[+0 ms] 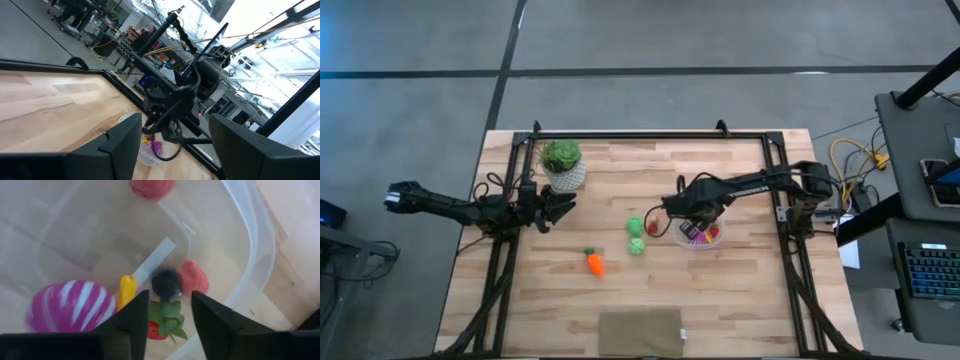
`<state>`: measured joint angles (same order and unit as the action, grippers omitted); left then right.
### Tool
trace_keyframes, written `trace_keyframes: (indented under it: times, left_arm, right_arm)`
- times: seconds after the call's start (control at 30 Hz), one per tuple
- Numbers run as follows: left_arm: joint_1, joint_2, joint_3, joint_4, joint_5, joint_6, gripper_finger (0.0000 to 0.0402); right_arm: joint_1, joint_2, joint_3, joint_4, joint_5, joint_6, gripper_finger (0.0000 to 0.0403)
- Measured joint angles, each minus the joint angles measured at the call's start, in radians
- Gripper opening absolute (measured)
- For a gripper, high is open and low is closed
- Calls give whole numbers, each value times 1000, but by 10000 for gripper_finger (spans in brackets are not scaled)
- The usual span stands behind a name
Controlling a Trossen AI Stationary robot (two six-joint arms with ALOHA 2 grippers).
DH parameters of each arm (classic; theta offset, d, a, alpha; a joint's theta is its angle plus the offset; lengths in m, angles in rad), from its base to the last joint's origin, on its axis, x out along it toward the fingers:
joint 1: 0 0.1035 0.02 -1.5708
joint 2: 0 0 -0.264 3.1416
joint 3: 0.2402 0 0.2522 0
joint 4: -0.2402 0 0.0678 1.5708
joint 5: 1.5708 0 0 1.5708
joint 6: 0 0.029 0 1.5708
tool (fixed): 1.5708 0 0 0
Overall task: Pick and placing Produce into tupperware
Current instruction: Put the blackberry into the transparent container, then put the red strawberry into the transparent container
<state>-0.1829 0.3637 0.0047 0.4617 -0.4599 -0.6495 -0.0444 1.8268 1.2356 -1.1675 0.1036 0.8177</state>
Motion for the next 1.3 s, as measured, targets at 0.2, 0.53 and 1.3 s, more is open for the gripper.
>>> trace_keyframes:
  times: [0.2, 0.53, 1.3]
  left_arm:
    - [0, 0, 0, 0, 0, 0, 219]
    - [0, 3, 0, 1, -2, 0, 219]
    - [0, 2, 0, 0, -13, 1, 219]
  right_arm:
    - [0, -31, 60, 7, 71, -38, 214]
    - [94, -8, 231, 179, 81, -759, 259]
    - [139, 339, 522, 178, -6, -1131, 228]
